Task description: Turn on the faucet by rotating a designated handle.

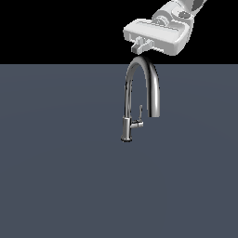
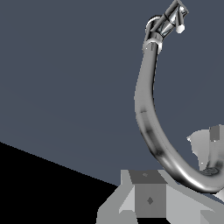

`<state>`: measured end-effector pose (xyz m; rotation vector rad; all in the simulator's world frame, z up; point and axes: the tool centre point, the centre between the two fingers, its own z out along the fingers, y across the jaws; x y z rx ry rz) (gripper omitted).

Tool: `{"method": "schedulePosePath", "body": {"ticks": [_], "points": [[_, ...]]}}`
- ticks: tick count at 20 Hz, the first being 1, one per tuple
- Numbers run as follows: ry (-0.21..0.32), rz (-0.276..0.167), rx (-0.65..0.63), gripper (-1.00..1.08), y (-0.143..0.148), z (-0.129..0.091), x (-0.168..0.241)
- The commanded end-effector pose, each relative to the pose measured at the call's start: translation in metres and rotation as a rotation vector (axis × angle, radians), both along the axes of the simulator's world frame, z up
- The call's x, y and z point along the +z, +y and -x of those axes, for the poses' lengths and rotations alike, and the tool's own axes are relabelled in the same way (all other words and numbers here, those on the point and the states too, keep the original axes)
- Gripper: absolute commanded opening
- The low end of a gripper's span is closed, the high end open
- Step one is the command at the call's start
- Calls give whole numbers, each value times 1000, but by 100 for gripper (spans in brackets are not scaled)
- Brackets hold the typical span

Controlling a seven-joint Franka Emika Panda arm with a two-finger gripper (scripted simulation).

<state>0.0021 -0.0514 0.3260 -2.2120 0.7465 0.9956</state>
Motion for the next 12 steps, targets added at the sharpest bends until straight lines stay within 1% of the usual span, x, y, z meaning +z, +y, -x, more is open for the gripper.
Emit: {"method": "schedulePosePath", "body": {"ticks": [1, 12], "points": [[44, -34, -33, -100, -4, -8, -15], [256, -190, -192, -100, -18, -36, -91]]}}
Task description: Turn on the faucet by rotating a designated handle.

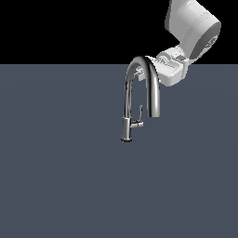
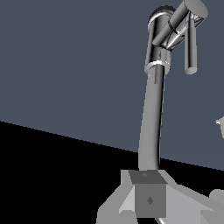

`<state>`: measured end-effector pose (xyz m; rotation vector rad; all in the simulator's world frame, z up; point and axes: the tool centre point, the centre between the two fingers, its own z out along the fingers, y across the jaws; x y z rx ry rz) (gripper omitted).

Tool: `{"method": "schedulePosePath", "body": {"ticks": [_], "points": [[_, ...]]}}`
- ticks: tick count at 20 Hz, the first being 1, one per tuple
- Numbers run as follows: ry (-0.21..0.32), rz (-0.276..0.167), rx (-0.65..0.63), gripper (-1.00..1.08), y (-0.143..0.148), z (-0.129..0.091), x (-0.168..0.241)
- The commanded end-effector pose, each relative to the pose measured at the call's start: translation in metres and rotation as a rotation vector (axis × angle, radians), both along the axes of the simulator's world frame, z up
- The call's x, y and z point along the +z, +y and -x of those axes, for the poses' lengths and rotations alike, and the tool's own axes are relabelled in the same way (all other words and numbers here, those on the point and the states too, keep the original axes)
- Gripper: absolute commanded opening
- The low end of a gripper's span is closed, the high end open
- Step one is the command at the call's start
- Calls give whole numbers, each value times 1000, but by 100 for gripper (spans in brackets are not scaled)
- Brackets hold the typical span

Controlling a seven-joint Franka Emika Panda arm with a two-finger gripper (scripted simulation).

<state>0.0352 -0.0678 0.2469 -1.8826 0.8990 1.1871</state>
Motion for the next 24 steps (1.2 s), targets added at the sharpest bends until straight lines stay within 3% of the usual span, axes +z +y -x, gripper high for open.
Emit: {"method": "schedulePosePath", "body": {"ticks": [1, 8, 14, 19, 24], "points": [[53, -39, -39, -100, -3, -5, -20], [187, -136, -141, -100, -6, -12, -71], [272, -196, -206, -100, -5, -13, -104], [309, -221, -234, -100, -3, -13, -118], [311, -223, -236, -100, -3, -12, -120]]}}
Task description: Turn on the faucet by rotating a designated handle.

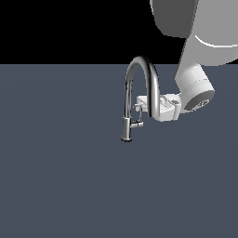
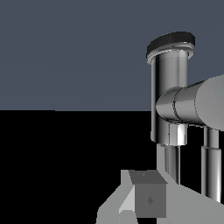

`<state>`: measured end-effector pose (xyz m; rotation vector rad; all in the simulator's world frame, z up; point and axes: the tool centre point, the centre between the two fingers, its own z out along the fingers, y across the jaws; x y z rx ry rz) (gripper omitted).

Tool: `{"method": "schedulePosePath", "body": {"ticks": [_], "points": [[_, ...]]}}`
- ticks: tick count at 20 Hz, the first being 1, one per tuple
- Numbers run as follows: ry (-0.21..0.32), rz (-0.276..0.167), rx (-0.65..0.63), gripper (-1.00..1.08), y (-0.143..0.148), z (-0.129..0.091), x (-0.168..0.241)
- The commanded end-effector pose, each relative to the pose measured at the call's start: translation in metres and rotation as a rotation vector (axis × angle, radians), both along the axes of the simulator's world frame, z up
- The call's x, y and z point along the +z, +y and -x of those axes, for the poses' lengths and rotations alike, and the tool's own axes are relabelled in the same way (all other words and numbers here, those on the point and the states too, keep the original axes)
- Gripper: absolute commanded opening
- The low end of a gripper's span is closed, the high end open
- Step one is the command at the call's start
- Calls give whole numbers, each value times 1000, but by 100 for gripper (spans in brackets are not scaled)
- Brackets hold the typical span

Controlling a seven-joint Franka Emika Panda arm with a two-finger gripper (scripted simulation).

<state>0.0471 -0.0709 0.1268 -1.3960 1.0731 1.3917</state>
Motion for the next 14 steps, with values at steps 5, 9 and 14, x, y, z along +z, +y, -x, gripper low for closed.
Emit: {"method": "schedulePosePath", "body": {"ticks": [5, 9, 14], "points": [[-1, 0, 0, -100, 0, 2, 1], [-1, 0, 0, -100, -2, 9, 3], [-1, 0, 0, -100, -5, 19, 6]]}}
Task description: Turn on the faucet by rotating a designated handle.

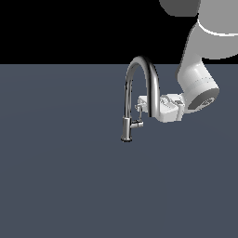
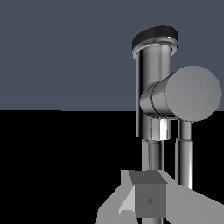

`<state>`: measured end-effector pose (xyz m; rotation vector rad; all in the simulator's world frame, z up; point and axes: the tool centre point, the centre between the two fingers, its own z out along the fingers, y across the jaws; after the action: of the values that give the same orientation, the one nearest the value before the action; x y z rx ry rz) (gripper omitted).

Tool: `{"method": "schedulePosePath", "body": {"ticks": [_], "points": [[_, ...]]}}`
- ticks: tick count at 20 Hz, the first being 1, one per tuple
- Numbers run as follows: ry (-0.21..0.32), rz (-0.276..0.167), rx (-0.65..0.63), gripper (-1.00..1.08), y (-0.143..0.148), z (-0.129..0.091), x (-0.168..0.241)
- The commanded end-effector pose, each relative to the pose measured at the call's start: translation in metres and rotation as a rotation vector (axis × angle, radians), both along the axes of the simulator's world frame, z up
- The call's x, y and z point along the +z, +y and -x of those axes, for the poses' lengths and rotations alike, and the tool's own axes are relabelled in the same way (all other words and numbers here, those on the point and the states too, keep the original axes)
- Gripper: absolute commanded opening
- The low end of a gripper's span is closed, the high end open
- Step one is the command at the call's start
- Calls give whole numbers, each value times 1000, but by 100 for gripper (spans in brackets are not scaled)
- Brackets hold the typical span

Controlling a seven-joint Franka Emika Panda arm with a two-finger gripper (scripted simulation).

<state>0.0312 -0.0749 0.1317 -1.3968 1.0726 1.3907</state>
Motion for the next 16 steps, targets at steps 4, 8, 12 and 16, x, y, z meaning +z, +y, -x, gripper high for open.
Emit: {"method": "schedulePosePath", "body": {"ticks": [4, 8, 12, 16], "points": [[0, 0, 0, -100, -3, 12, 3], [0, 0, 0, -100, -5, 21, 5], [0, 0, 0, -100, -7, 28, 7], [-2, -3, 5, -100, -2, 32, 1]]}}
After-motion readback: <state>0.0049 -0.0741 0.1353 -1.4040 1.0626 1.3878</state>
